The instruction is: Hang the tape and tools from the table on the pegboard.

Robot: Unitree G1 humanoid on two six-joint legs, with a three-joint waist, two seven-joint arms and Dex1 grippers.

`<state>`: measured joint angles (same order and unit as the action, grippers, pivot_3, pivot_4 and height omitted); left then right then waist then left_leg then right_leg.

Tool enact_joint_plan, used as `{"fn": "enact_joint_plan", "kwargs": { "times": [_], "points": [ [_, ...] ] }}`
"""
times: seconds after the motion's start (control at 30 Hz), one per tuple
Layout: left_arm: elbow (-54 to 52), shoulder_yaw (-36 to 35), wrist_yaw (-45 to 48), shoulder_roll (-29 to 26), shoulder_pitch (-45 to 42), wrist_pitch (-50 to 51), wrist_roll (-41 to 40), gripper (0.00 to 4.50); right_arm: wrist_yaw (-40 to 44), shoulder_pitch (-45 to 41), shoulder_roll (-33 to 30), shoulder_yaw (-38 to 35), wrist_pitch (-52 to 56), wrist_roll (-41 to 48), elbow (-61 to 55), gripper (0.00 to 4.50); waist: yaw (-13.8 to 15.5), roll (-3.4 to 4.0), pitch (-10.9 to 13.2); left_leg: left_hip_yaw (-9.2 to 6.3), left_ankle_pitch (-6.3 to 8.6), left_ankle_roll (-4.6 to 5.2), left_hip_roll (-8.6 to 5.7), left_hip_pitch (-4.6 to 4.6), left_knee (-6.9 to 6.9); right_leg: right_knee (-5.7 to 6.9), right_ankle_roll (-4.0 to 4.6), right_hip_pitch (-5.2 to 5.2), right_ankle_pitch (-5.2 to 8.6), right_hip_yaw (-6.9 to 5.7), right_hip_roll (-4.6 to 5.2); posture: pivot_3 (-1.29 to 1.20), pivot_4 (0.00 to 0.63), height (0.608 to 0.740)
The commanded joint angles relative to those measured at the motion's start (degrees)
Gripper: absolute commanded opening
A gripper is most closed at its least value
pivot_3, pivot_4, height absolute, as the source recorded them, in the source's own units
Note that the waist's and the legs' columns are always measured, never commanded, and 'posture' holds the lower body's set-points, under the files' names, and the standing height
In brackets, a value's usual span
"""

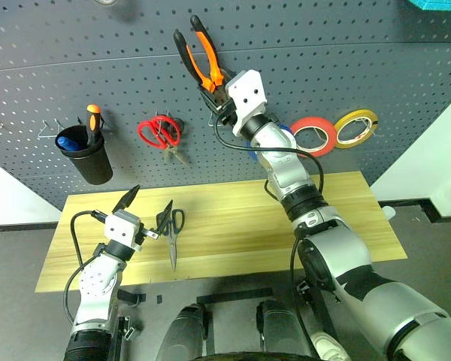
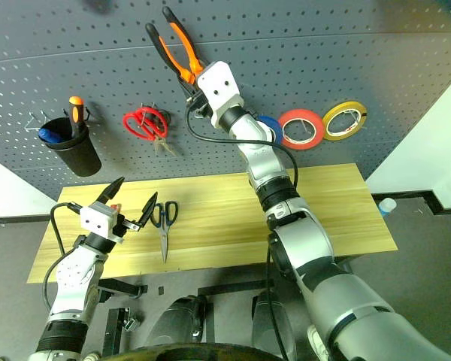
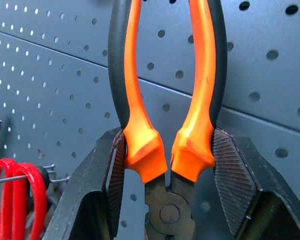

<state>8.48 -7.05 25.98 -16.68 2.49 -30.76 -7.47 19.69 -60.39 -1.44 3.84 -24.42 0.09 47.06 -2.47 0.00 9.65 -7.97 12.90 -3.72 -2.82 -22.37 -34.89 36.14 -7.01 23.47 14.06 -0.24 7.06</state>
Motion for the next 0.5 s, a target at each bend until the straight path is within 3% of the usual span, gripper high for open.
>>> {"fn": "enact_joint_plan", "kwargs": {
  "times": [0.03, 0.5],
  "points": [
    [-3.6, 0.3, -0.4, -0.3, 1.0, 0.6, -0.4, 4.50, 0.4, -2.7, 1.7, -1.6, -2.4, 2.4, -1.5, 2.14, 0.0, 0.04, 0.3, 0.00, 0.00, 0.00, 0.02, 0.00, -0.01, 0.00, 0.00, 0.00, 0.00, 0.00, -0.01, 0.03, 0.172, 0.740],
    [-7.4, -0.2, -1.8, -0.7, 4.1, 1.9, -0.8, 4.50, -2.6, -5.7, 4.4, -4.4, -9.9, 2.0, 9.9, 2.14, 0.0, 0.05, 1.3, 0.07, 0.00, 0.00, 0.35, -0.01, 0.10, 0.01, 0.20, 0.13, -0.01, 0.01, -0.30, 0.06, 0.187, 0.740]
  ]
}}
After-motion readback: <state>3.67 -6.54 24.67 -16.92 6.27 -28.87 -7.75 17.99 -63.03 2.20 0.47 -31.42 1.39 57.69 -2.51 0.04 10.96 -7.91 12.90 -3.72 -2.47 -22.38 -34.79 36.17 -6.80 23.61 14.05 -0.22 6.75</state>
